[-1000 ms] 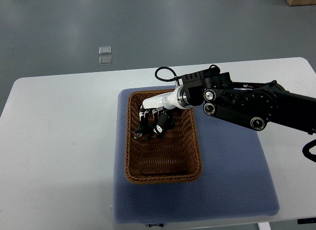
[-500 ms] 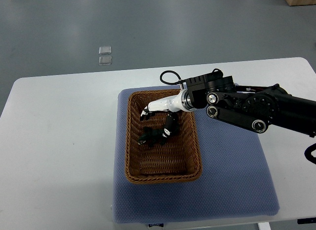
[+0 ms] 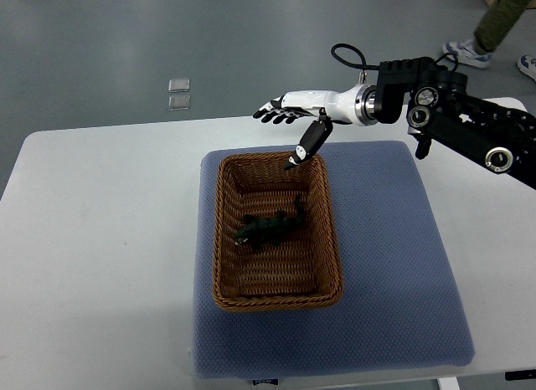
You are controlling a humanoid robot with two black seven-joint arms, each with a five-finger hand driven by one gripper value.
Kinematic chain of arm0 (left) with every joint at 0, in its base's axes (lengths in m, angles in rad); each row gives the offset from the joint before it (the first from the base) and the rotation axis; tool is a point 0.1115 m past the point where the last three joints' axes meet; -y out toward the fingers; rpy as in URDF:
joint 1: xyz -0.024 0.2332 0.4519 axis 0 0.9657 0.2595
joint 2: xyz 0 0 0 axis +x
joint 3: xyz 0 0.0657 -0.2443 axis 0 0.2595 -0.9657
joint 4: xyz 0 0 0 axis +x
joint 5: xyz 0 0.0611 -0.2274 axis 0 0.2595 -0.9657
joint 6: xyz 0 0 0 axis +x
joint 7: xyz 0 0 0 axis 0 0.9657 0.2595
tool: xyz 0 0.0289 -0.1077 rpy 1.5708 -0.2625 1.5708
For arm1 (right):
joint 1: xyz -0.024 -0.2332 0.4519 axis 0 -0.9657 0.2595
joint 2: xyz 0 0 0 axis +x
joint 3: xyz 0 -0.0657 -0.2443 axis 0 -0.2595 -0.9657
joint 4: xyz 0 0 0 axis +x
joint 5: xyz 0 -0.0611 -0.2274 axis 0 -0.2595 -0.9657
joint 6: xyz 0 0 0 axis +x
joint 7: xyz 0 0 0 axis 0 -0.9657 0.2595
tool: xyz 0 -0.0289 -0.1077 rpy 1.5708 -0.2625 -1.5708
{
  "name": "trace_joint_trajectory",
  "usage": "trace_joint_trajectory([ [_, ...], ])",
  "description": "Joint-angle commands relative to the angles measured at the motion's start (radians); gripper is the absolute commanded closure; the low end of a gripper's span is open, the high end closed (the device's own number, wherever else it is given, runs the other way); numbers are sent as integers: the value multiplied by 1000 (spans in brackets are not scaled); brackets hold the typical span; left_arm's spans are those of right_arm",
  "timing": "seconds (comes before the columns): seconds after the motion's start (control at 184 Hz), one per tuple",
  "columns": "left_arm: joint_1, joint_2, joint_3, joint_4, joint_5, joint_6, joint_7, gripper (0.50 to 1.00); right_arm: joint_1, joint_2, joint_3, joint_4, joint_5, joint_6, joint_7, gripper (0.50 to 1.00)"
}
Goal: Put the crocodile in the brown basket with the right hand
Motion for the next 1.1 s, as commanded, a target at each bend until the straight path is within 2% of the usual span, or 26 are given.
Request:
trace_joint_trajectory([
  [0.0,0,0,0,-2,1,0,0,500,-84,-1,163,-4,107,-3,4,593],
  [0.207,0,0,1,-2,1,0,0,500,-296,81,462,-27,371,-32,51,591],
  [0.321,0,0,1,-2,1,0,0,500,-385,183,601,-97,565,-76,110,591],
  [0.408,0,0,1,-2,1,0,0,500,-428,224,666,-145,709,-81,143,591],
  [0.696,0,0,3,-15,1,2,0,500,-514,244,733,-242,1053,-76,222,572],
  [0.88,0,0,3,-23,1,2,0,500,-516,226,733,-318,1121,-64,228,572],
  [1.092,-1,0,3,-23,1,0,0,500,-508,200,733,-347,1121,-53,228,572],
])
